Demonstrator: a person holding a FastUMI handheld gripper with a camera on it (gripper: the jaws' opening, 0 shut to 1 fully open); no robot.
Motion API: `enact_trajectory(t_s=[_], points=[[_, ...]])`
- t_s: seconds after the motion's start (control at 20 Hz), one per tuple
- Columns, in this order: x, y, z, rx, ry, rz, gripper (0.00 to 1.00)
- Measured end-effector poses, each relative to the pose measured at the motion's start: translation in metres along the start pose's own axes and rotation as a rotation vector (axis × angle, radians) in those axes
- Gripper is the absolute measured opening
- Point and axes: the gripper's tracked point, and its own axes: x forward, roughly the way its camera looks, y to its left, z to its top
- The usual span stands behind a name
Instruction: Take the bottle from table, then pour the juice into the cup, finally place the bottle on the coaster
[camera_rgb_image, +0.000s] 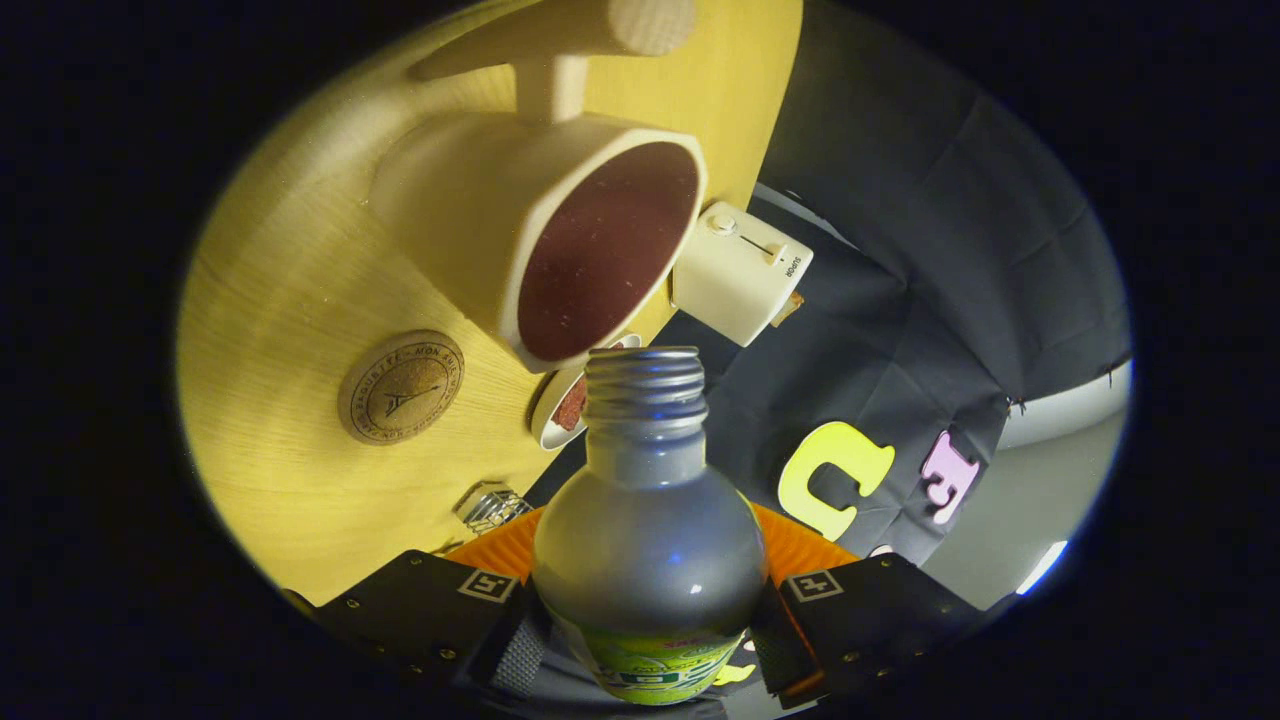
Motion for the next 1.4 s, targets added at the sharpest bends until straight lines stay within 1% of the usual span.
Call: enact_trajectory(t_s=[0.2, 0.4, 0.55, 0.85, 0.95, 1.05, 1.3, 1.4], points=[[-0.001, 0.001, -0.003, 0.120, -0.013, -0.007, 0.82], [0.000, 0.008, -0.002, 0.278, -0.026, 0.015, 0.82], [-0.005, 0.010, -0.004, 0.404, -0.032, 0.006, 0.82], [-0.003, 0.016, -0.010, 0.580, -0.032, -0.017, 0.82], [-0.006, 0.015, -0.012, 0.653, -0.033, -0.036, 0.82], [-0.007, 0.016, -0.014, 0.749, -0.028, -0.047, 0.82], [-0.010, 0.022, -0.011, 1.045, -0.029, -0.003, 0.82], [-0.010, 0.026, -0.009, 1.161, -0.035, 0.027, 0.82]])
